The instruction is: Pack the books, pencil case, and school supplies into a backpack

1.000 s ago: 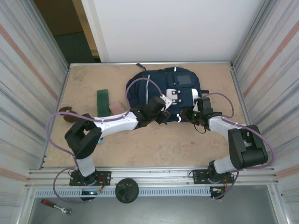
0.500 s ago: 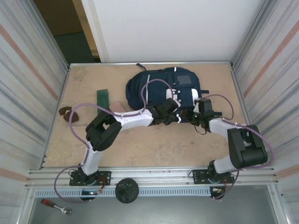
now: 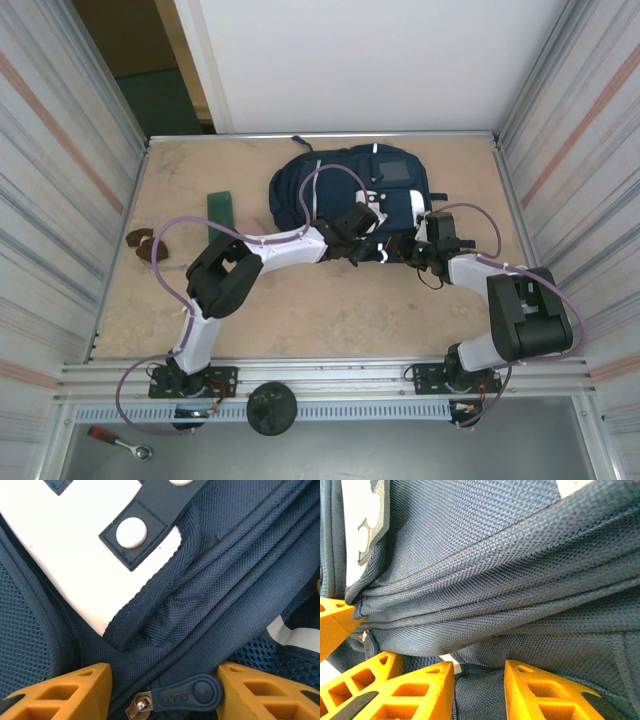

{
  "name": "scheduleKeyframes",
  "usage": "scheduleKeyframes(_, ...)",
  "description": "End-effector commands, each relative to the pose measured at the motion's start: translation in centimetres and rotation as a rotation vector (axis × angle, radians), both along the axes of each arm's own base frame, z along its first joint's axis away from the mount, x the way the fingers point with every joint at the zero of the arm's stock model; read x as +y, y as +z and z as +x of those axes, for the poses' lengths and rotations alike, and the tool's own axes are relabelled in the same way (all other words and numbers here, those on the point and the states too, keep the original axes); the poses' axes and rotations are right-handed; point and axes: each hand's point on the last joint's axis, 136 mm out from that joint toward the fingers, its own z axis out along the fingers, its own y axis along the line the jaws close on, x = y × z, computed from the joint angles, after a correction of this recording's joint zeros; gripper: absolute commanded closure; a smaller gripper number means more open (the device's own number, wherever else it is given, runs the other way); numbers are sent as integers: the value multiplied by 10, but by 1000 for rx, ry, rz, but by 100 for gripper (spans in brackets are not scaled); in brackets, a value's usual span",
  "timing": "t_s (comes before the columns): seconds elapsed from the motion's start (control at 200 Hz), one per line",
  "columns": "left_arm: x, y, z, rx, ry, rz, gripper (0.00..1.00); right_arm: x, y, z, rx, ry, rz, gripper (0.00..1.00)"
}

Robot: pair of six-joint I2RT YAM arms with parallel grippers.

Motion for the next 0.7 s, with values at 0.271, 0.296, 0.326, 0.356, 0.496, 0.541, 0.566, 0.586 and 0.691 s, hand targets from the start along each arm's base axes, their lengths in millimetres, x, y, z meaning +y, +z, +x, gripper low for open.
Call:
scheduleKeyframes(0.271,-3,20,5,36,7,-154,45,-3,-19,-16,69,15,-18,68)
scheduleKeyframes(0.296,-3,20,5,39,7,-156,45,-3,-19,-15,69,14,-17,68)
scheduleKeyframes(0.326,-2,19,5,43,7,-156,44,-3,-19,-15,68,14,-17,68)
scheduleKeyframes(0.356,-2,20,5,45,6,-161,43,-3,-20,-16,70,12,-20,68)
scheduleKeyframes(0.496,1,20,6,48,12,-169,41,-4,-20,-17,70,11,-21,68)
scheduleKeyframes(0.541,2,20,7,48,14,-169,41,-4,-19,-17,69,10,-24,68)
scheduleKeyframes(0.566,3,20,6,50,15,-167,42,-5,-19,-17,68,9,-25,68)
scheduleKeyframes(0.586,5,19,6,52,17,-165,42,-5,-19,-17,68,9,-26,68)
scheduleKeyframes(0.691,9,19,8,51,28,-172,42,-4,-18,-17,66,9,-24,68)
